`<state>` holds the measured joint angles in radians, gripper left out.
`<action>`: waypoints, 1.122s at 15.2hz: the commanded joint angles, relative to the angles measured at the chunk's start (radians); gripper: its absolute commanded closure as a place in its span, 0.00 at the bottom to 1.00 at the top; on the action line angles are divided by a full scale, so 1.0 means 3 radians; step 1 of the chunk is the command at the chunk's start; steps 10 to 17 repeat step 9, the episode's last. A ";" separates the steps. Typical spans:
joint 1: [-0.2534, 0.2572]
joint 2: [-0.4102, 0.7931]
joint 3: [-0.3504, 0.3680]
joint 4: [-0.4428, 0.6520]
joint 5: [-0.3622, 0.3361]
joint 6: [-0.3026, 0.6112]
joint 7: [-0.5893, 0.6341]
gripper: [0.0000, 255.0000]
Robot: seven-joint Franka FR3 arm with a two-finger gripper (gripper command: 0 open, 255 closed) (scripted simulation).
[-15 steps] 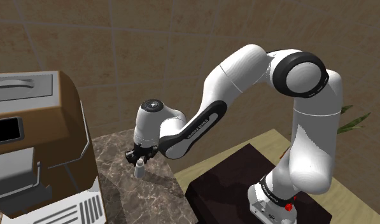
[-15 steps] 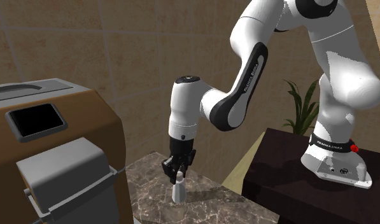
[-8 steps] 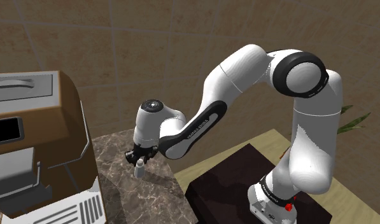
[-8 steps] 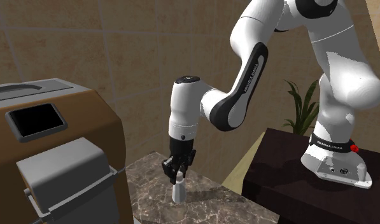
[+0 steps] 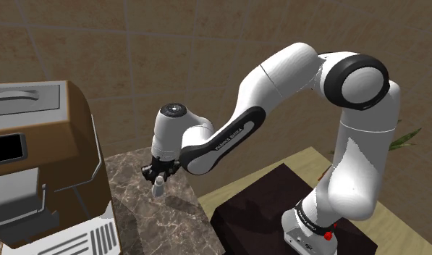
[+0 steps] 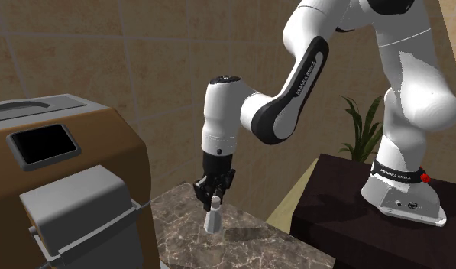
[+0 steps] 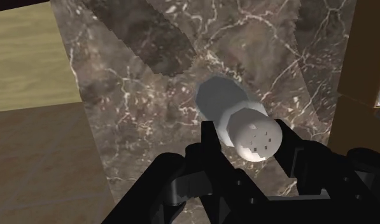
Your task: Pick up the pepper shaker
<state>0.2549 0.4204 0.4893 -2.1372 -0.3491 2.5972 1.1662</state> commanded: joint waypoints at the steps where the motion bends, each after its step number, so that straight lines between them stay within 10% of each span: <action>1: -0.0040 -0.0083 0.0052 -0.0012 0.0069 -0.0065 -0.0045 1.00; 17: -0.0138 -0.0302 0.0181 0.0001 0.0268 -0.0273 -0.0181 1.00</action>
